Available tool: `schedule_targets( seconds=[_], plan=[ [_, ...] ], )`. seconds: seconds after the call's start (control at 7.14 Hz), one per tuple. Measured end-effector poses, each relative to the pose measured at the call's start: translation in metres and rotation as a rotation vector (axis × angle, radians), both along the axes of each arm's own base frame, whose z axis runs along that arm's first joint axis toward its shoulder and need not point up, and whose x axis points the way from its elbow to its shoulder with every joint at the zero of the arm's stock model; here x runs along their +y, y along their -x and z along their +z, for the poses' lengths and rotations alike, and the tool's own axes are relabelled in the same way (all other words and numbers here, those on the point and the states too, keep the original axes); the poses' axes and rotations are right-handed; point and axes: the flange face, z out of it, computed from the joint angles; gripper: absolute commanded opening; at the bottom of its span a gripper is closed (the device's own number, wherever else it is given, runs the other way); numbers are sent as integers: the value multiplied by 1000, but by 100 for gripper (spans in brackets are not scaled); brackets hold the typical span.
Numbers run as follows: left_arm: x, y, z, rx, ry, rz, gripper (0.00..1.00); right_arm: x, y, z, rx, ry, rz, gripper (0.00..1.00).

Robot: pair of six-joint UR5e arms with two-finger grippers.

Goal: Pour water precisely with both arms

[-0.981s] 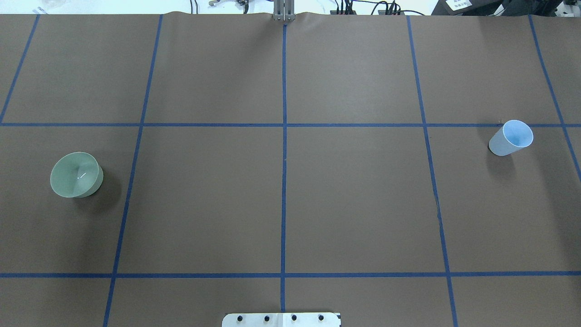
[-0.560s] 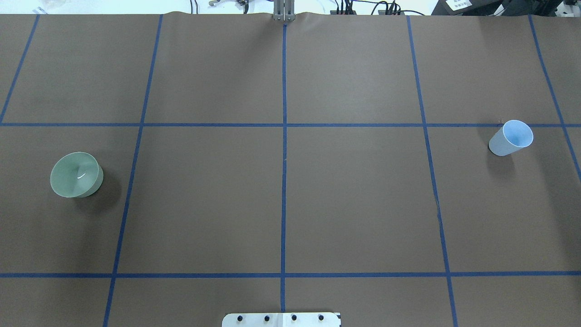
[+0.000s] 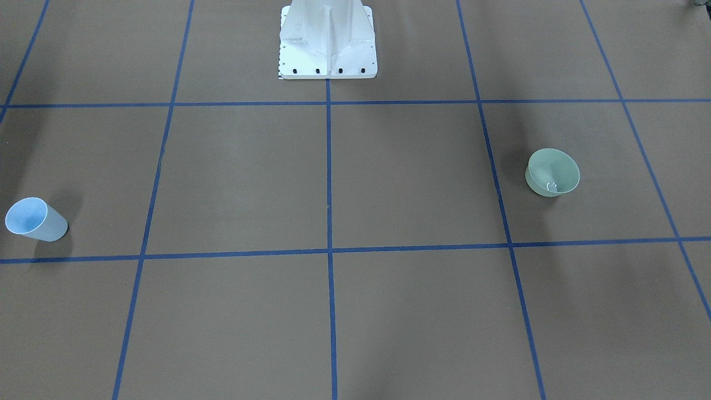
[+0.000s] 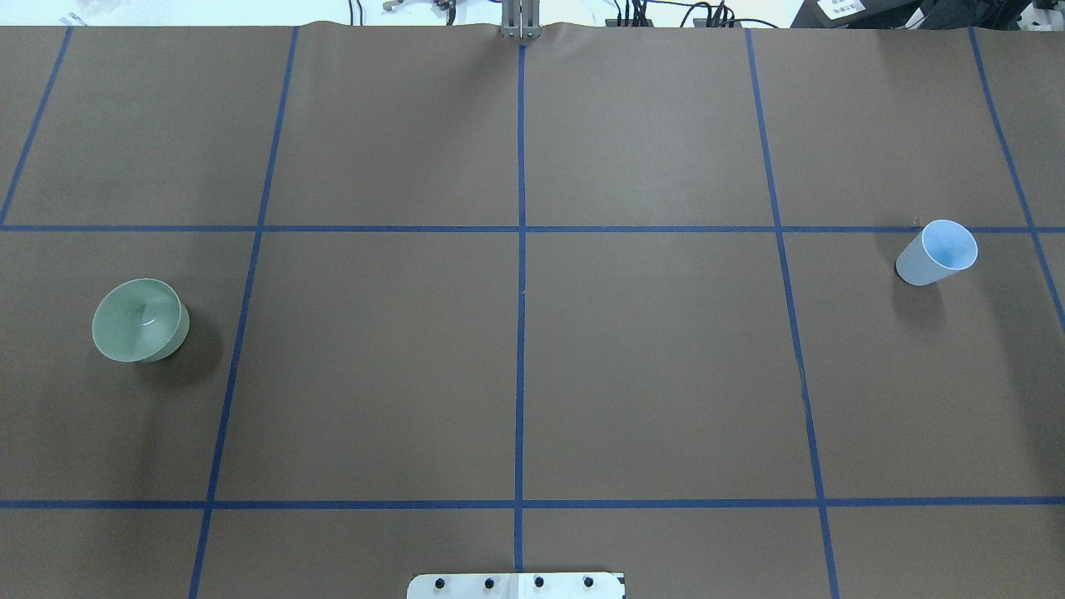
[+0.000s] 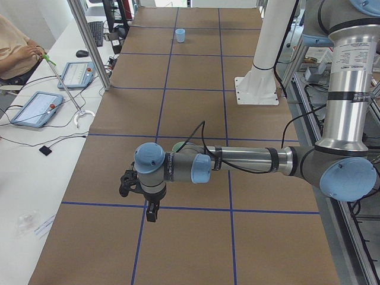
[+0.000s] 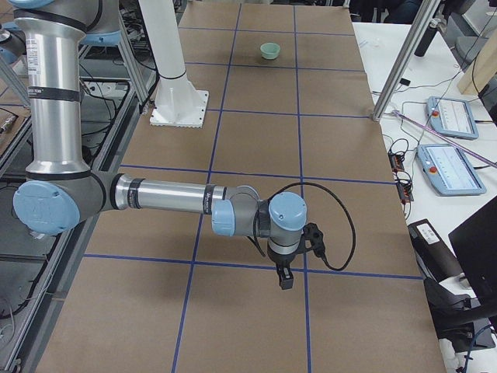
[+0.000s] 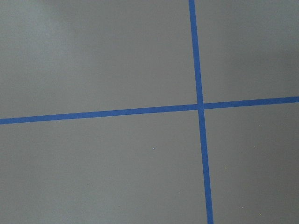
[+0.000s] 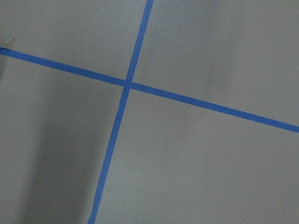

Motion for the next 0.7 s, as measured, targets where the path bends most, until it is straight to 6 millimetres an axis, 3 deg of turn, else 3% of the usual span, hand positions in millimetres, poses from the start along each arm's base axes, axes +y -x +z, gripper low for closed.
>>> schedule_targets(
  seconds=[0.7],
  plan=[
    [0,-2,-1,-5,-42,6,100,0,0,1,1,1,-2,100]
  ],
)
